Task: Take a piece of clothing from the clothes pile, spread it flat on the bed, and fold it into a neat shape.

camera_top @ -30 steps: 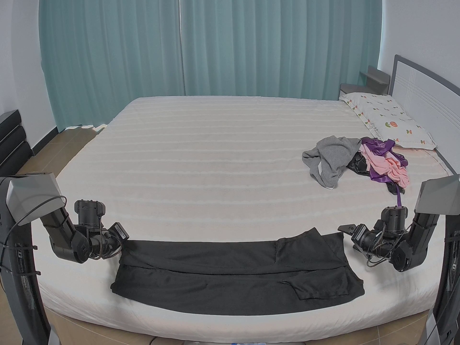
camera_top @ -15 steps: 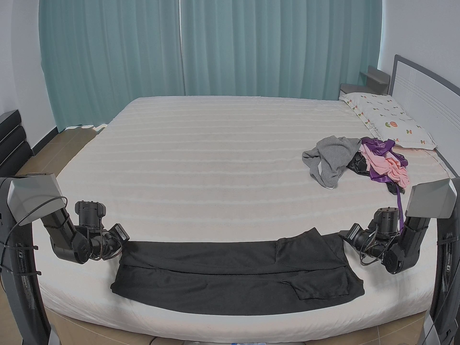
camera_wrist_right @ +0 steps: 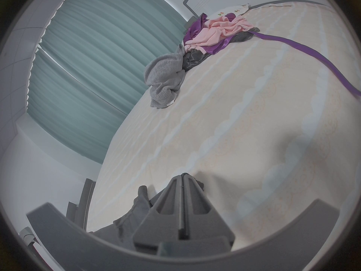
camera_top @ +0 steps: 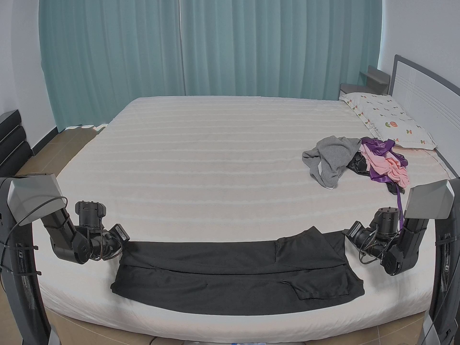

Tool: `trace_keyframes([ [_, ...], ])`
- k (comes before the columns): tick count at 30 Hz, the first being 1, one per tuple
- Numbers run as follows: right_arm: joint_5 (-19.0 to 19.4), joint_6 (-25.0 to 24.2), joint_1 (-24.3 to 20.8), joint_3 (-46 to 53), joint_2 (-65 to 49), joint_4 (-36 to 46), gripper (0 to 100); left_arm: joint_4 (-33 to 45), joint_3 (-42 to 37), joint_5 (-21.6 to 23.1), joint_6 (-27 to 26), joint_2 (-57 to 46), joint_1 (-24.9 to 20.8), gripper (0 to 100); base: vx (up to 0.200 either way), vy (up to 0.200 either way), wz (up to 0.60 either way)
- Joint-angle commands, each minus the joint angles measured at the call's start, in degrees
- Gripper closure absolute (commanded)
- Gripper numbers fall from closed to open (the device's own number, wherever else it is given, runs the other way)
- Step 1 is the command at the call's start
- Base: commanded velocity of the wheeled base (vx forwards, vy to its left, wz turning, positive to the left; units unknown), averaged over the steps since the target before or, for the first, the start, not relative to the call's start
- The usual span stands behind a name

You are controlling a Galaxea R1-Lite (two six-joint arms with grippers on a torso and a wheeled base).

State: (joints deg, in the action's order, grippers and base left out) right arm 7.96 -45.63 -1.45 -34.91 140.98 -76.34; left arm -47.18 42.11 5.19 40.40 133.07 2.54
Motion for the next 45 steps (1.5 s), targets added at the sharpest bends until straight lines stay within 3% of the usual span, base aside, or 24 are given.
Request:
trace_keyframes([
  [1,-0.23,0.19,-0.13,0.46,0.61,-0.04,100,0.07,-0.09,-0.01,0.03,-0.01,0.01,100,0.0,0.0,0.0],
  [2,-0.23,0.19,-0.13,0.55,0.61,-0.04,0,0.07,-0.18,-0.01,0.03,-0.09,0.01,100,0.0,0.0,0.0],
  [3,-0.23,0.19,-0.22,0.55,0.61,-0.04,0,0.07,-0.18,0.08,0.03,-0.09,0.01,100,0.0,0.0,0.0],
  [4,-0.14,0.19,-0.22,0.64,0.17,-0.04,0,-0.02,-0.45,0.26,0.03,-0.18,0.01,0,0.0,0.0,0.0],
  [18,-0.14,-0.07,0.4,8.11,-13.63,0.84,0,-0.11,-3.7,1.05,2.49,-7.39,2.47,0,0.0,0.0,0.0],
  [25,-0.31,-0.34,0.04,21.55,-21.8,0.66,0,-0.2,-11.96,3.16,3.55,-13.45,2.47,0,0.0,0.0,0.0],
  [31,-2.42,-4.03,-1.98,26.65,-22.24,-0.22,0,-0.2,-14.42,4.21,5.57,-14.33,2.03,0,-0.1,0.0,0.0],
  [33,-2.07,-7.72,-1.98,26.74,-22.07,-0.83,0,-0.2,-14.86,4.56,5.3,-13.89,2.03,0,0.0,0.0,0.0],
  [39,-2.07,-8.07,-2.24,24.63,-18.82,-0.92,0,-0.2,-15.65,4.91,5.22,-13.45,1.95,0,0.0,0.0,0.0],
  [45,-1.98,-8.51,-1.89,25.6,-18.9,-0.92,0,-0.2,-17.85,8.25,4.95,-13.19,0.19,0,0.0,0.0,0.0],
])
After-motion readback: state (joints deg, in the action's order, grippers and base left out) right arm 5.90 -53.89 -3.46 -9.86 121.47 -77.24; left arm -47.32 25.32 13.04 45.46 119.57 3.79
